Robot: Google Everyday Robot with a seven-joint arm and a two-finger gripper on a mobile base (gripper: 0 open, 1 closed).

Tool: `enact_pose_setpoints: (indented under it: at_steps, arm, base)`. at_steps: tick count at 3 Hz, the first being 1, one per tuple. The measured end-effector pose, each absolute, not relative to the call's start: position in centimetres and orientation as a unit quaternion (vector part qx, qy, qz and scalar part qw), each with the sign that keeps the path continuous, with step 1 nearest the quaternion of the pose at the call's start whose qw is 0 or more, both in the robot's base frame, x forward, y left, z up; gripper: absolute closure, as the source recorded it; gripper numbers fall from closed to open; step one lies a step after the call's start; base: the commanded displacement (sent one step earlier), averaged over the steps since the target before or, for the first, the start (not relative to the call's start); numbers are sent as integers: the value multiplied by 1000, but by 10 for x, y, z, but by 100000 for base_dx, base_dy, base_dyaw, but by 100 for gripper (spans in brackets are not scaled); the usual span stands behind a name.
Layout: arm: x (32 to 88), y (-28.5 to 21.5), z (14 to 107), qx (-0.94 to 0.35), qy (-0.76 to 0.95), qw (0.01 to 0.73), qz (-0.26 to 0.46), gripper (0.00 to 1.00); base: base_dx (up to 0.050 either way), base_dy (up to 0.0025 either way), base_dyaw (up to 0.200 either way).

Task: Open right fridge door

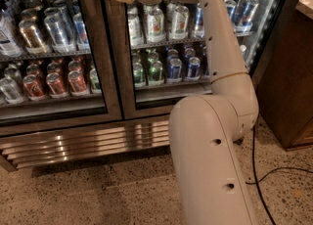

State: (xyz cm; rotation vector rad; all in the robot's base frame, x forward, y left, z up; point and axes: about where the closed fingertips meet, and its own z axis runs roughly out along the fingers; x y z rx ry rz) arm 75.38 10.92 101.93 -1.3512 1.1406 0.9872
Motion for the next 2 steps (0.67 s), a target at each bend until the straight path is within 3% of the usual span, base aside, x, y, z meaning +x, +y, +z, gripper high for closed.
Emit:
enact_pose_setpoints:
  at_steps: [2]
  arm:
    - [754, 109, 1019, -566, 478, 530, 413, 34]
  base:
    - [0, 0, 0]
